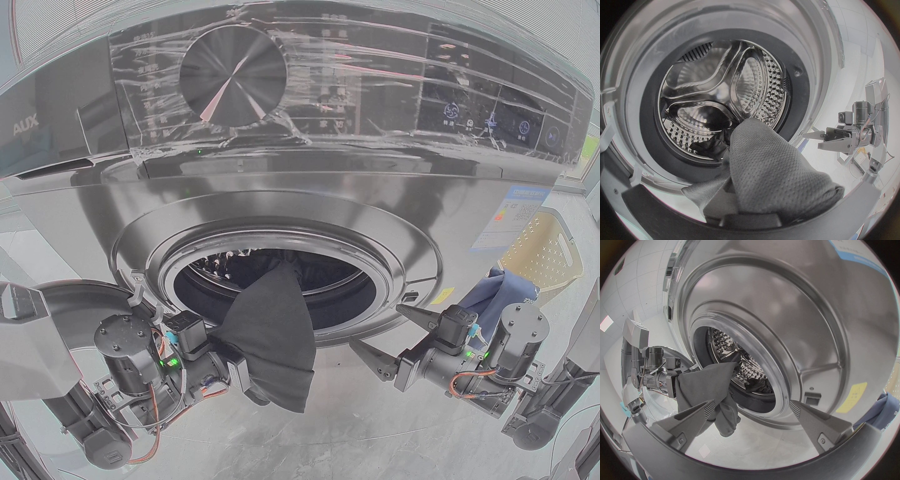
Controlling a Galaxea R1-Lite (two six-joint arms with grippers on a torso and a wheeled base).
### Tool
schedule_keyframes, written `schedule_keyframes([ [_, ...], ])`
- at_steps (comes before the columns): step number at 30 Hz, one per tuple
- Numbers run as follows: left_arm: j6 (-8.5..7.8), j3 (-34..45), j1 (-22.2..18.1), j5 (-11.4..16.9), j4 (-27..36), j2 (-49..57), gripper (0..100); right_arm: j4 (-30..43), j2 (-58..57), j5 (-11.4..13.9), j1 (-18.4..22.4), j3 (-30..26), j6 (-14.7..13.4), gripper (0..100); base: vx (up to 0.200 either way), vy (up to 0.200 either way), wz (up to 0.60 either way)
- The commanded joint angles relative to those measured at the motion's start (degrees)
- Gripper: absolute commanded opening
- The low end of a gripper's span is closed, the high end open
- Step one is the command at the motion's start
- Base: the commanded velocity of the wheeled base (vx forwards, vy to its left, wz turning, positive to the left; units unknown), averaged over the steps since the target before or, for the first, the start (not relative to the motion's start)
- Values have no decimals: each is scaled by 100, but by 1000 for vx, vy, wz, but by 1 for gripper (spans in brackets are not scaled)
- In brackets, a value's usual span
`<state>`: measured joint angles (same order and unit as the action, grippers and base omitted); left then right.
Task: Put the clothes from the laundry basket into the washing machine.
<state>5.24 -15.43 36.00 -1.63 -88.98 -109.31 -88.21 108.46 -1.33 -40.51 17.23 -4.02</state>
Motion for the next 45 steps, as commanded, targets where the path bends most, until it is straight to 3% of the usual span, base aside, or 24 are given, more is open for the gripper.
schedule_keyframes([
  [1,12,84,338,-12,-5,-55,0,-3,9,-8,-124,0,-2,100,0,0,0],
  [5,12,84,540,-30,-14,-169,0,-3,9,-17,-168,0,-28,100,0,0,0],
  [11,38,84,478,-30,-14,-160,0,-3,0,-8,-168,0,-28,100,0,0,0],
  [17,100,-4,461,-30,-14,-143,0,-3,0,-8,-168,0,-28,100,-200,0,0],
  [24,91,5,461,-39,-14,-160,0,-3,17,-8,-168,-9,-37,100,0,0,0],
  [28,100,-12,452,-188,-14,-187,0,-12,17,-8,-168,0,-37,100,0,0,0],
  [45,73,-153,478,-197,-5,-389,0,-12,-18,-8,-308,-88,-37,100,35,0,0],
])
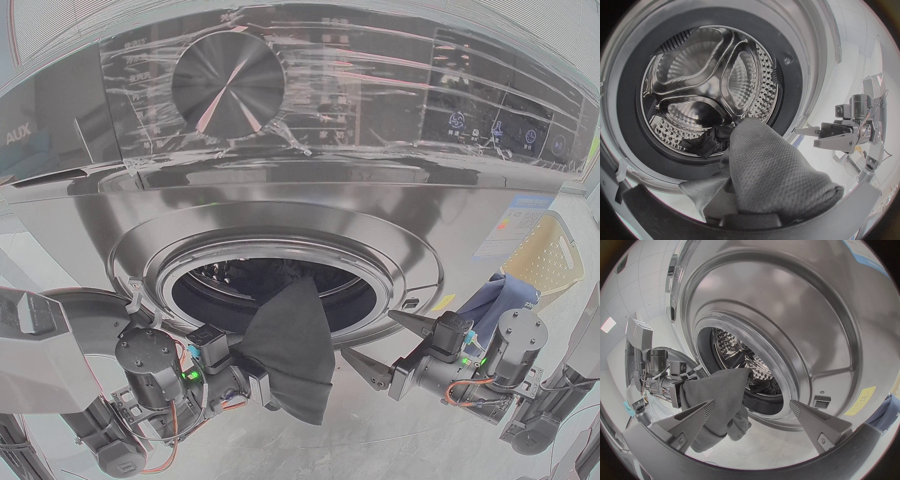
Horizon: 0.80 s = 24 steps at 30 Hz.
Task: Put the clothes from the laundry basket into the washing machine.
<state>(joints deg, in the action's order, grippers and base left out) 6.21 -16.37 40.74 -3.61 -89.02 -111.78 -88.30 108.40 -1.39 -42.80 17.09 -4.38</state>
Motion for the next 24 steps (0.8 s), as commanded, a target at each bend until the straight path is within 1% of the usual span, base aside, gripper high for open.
schedule_keyframes([
  [1,-76,-103,4,-17,-11,-231,0,-3,-21,-2,-97,-110,7,100,0,0,0],
  [2,-76,-103,4,-17,-11,-231,0,-3,-21,-2,-97,-110,7,100,0,0,0],
  [3,-102,-305,4,-52,-2,-433,0,-3,-21,-2,-106,-101,7,100,0,0,0],
  [5,-111,-463,-14,-61,-2,-512,0,-3,-21,-2,-106,-110,7,100,0,0,0],
  [6,-102,-674,-14,-87,-2,-626,0,-3,-29,-2,-123,-110,7,100,0,0,0],
  [8,-102,-718,-14,-87,7,-653,0,-3,-29,-2,-123,-118,7,100,0,0,0],
  [9,-67,-1114,-75,-96,7,-934,0,5,-29,7,-150,-136,7,100,0,0,0],
  [13,-40,-1518,-128,-123,7,-1294,0,-3,-29,7,-202,-162,7,100,0,0,0],
  [15,-40,-2037,-233,-167,7,-1663,0,5,-29,16,-229,-162,7,100,0,0,0],
  [17,-40,-2292,-312,-219,7,-1813,0,5,-29,7,-237,-162,7,100,0,0,0],
  [18,-23,-2643,-383,-298,7,-2024,0,-3,-29,7,-264,-162,7,100,0,0,0],
  [21,-32,-3311,-541,-395,7,-2384,0,5,-38,7,-281,-153,7,100,0,0,0],
  [22,-32,-3443,-576,-395,7,-2463,0,-3,-38,7,-281,-153,7,100,0,0,0],
  [24,-32,-3443,-576,-395,7,-2463,0,-3,-38,7,-281,-153,7,100,0,0,0],
])
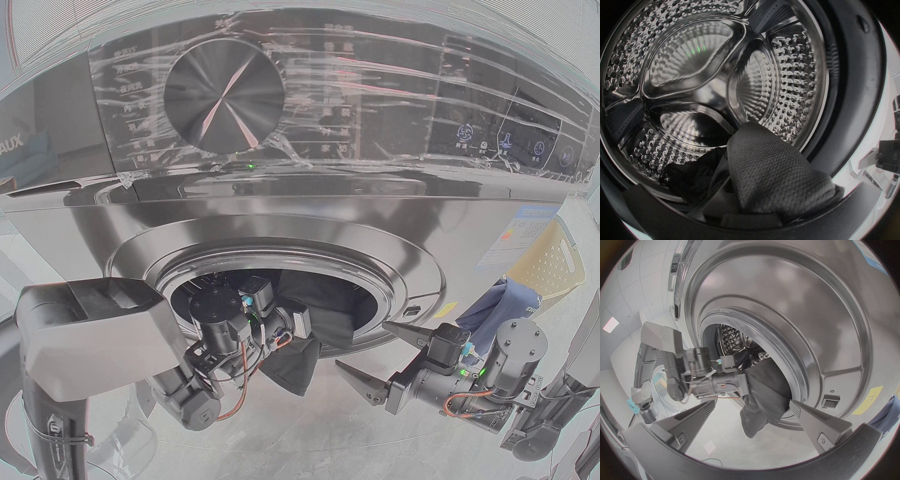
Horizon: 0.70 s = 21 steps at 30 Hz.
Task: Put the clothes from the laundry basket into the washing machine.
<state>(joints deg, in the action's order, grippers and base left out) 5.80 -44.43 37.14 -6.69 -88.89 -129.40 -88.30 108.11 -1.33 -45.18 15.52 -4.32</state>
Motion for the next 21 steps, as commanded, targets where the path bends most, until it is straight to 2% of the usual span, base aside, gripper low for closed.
schedule_keyframes([
  [1,0,-1225,-375,-87,4,-982,0,5,0,1,-44,-5,1,100,0,0,0],
  [8,0,-2227,-515,-95,355,-1368,0,-3,53,10,-44,4,1,100,0,0,0],
  [14,-9,-3221,-726,-368,1120,-1395,0,-3,79,10,-52,4,1,100,0,0,0],
  [21,9,-4108,-911,-377,1709,-1562,0,-3,141,10,-52,13,-8,100,0,0,0],
])
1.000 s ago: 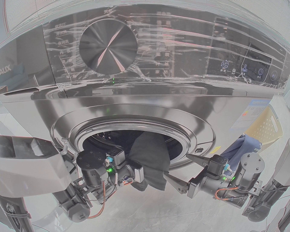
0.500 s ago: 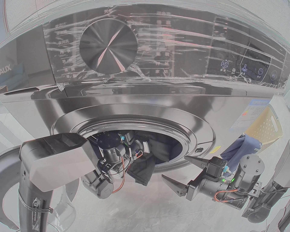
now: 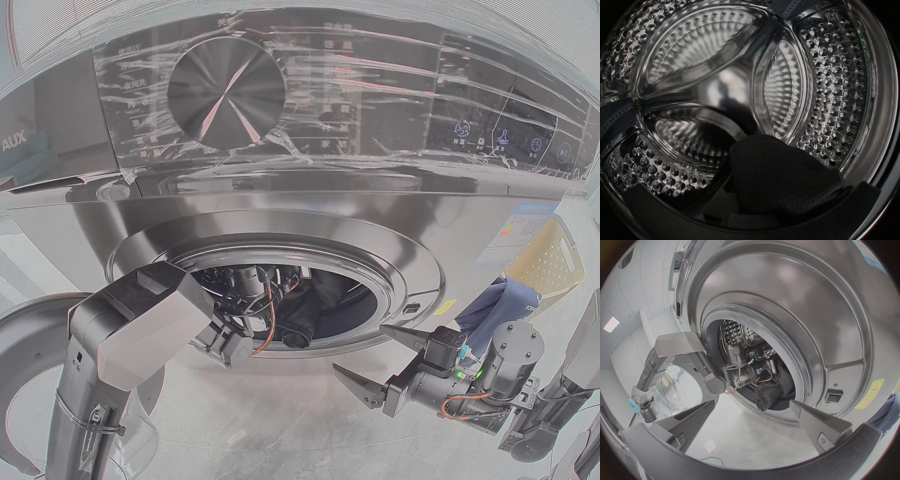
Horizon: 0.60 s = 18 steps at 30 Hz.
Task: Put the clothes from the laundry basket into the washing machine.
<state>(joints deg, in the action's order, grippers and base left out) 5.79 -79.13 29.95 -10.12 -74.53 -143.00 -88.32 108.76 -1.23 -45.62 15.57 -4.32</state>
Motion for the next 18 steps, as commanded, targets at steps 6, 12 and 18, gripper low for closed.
schedule_keyframes([
  [6,27,-1395,-350,-245,668,-431,0,-1,110,18,0,17,1,100,0,0,0],
  [12,54,-1570,-385,-315,791,-466,0,-1,189,18,0,43,1,100,0,0,0],
  [18,159,-1447,-359,-324,809,-387,100,-10,233,26,0,60,-8,100,0,0,0],
])
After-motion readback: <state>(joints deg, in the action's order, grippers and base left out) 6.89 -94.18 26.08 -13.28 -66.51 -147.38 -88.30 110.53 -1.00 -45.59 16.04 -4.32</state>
